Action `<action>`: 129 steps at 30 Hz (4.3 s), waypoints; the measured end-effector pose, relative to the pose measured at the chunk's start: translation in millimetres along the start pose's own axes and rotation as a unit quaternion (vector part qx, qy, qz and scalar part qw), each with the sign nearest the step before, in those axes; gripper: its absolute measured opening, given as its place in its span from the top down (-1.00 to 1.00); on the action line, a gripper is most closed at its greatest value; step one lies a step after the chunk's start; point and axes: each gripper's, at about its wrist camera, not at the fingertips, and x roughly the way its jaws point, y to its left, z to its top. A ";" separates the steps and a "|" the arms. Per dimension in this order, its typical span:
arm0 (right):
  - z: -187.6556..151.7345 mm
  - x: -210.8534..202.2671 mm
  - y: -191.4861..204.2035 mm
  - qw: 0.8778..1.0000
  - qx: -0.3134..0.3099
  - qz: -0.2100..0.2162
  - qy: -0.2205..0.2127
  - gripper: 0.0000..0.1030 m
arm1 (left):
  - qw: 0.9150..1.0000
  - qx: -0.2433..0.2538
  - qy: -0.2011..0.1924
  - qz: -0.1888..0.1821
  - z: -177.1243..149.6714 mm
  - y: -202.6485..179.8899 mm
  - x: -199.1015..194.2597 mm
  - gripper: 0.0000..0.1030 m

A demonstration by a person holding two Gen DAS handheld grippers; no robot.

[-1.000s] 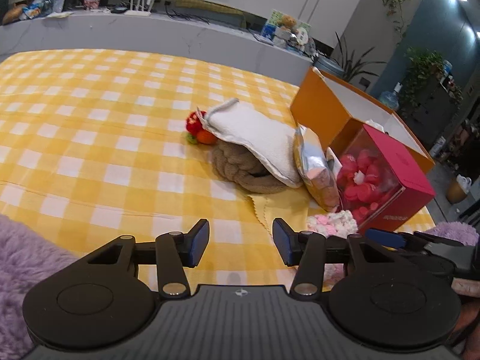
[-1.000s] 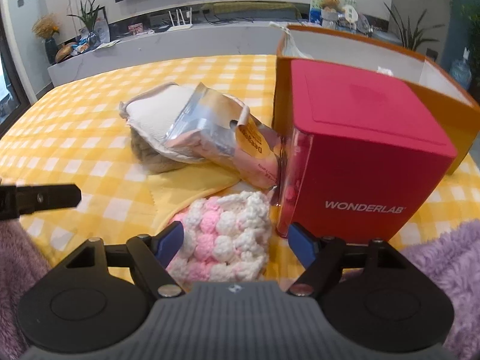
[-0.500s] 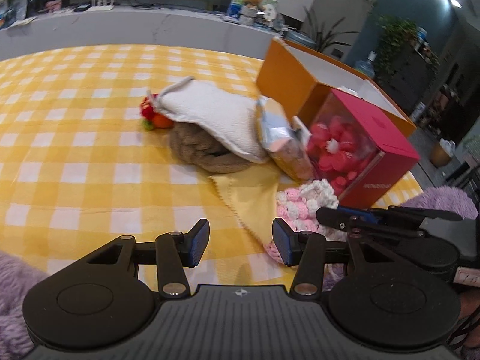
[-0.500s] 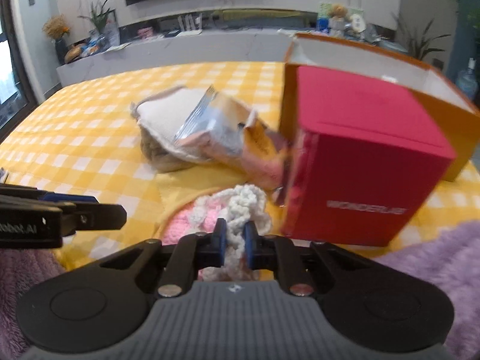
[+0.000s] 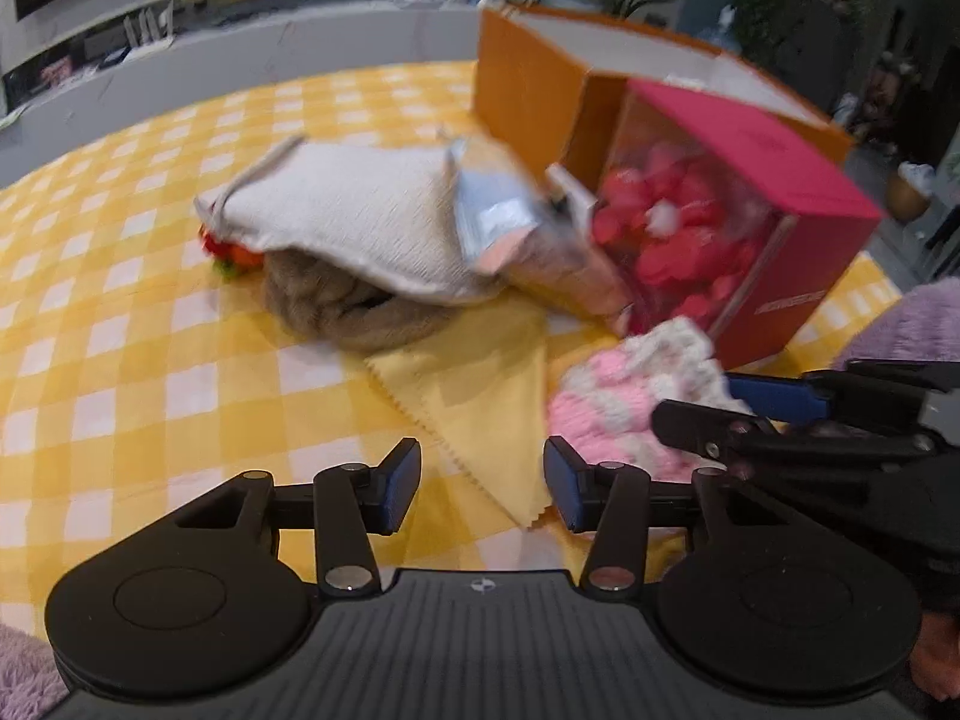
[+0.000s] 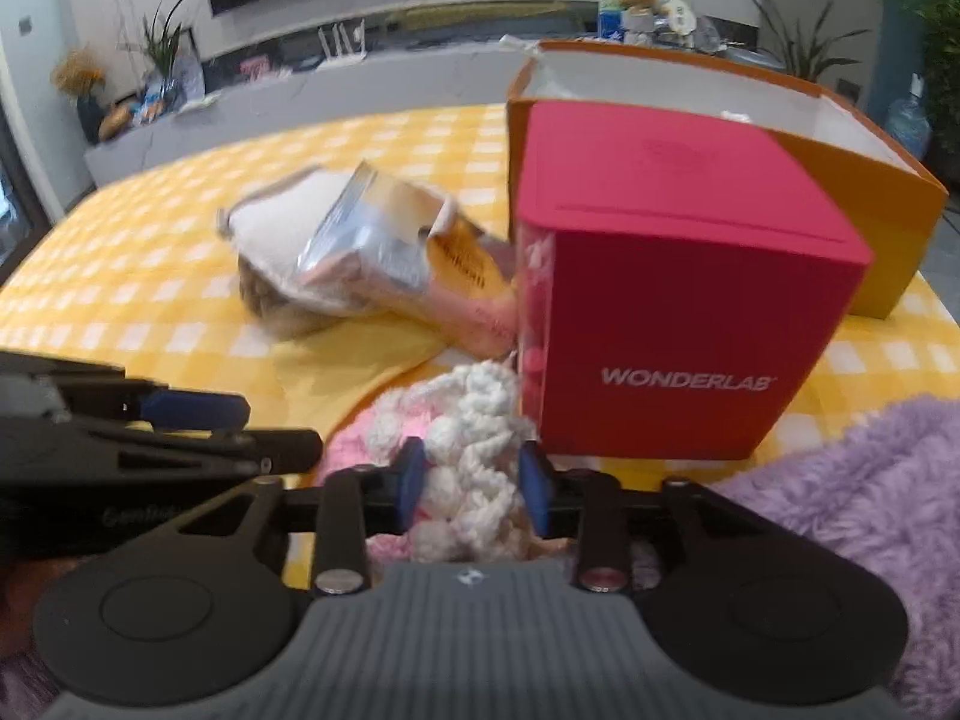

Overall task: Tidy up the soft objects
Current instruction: 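Close the right tool on the pink-and-white crocheted item, then grasp the yellow cloth with the left tool while the right tool holds the crocheted item, then carry the yellow cloth and crocheted item over the orange box and open both tools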

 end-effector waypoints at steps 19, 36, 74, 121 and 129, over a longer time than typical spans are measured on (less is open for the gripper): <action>-2.3 7.0 3.3 1.000 -0.007 -0.001 0.002 0.41 | 0.998 -0.066 -0.006 -0.015 21.2 10.7 26.8 -0.40; -4.0 2.8 3.8 1.000 -0.007 0.000 -0.013 0.58 | 0.998 -0.045 -0.047 -0.018 17.8 2.1 14.3 0.92; -10.9 -18.5 6.4 0.997 0.014 0.073 -0.029 0.66 | 0.996 -0.084 -0.041 -0.001 -28.1 33.8 -65.2 0.92; -28.3 -20.7 39.2 0.993 -0.117 0.026 -0.012 0.53 | 0.996 -0.027 0.016 0.078 -26.3 15.5 -20.3 0.90; -17.0 -49.9 27.4 0.994 -0.086 0.046 -0.052 0.56 | 0.996 -0.040 -0.063 0.054 -22.5 12.7 -55.2 0.90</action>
